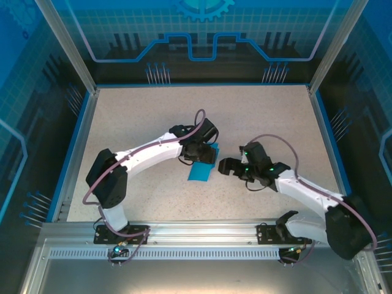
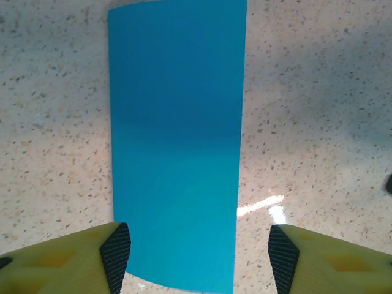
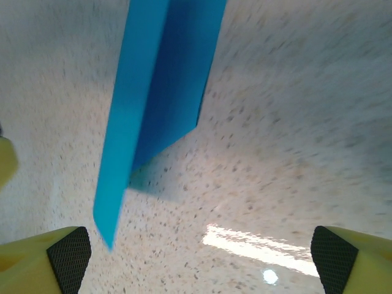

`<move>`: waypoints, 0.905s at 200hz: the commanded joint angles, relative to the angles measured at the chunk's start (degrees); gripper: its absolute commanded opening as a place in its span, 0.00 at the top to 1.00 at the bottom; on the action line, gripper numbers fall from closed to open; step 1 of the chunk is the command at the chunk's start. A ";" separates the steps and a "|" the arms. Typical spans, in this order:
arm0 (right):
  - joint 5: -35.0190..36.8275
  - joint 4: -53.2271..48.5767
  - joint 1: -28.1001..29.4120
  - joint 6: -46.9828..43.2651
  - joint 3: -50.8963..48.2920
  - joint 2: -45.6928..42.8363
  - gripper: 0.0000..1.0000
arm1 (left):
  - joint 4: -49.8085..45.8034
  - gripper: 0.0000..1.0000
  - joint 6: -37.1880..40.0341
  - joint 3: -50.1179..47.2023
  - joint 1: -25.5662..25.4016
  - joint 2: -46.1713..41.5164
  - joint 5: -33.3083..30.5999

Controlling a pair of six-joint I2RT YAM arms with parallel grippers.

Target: Fold a paper plane with a square sheet of paper (pick it up from the middle)

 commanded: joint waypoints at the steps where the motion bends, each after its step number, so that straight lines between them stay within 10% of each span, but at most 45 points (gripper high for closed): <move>1: -1.04 6.30 4.15 3.62 3.36 5.68 0.05 | 1.51 0.36 0.65 -3.43 2.54 -3.45 0.69; 81: 3.31 10.30 12.57 14.98 7.33 18.29 0.27 | 11.71 0.34 -4.38 -19.16 13.05 -10.57 12.27; 181: 10.19 -0.32 11.87 12.69 9.44 15.46 0.33 | 21.01 0.35 -8.95 -25.91 13.64 -5.03 24.53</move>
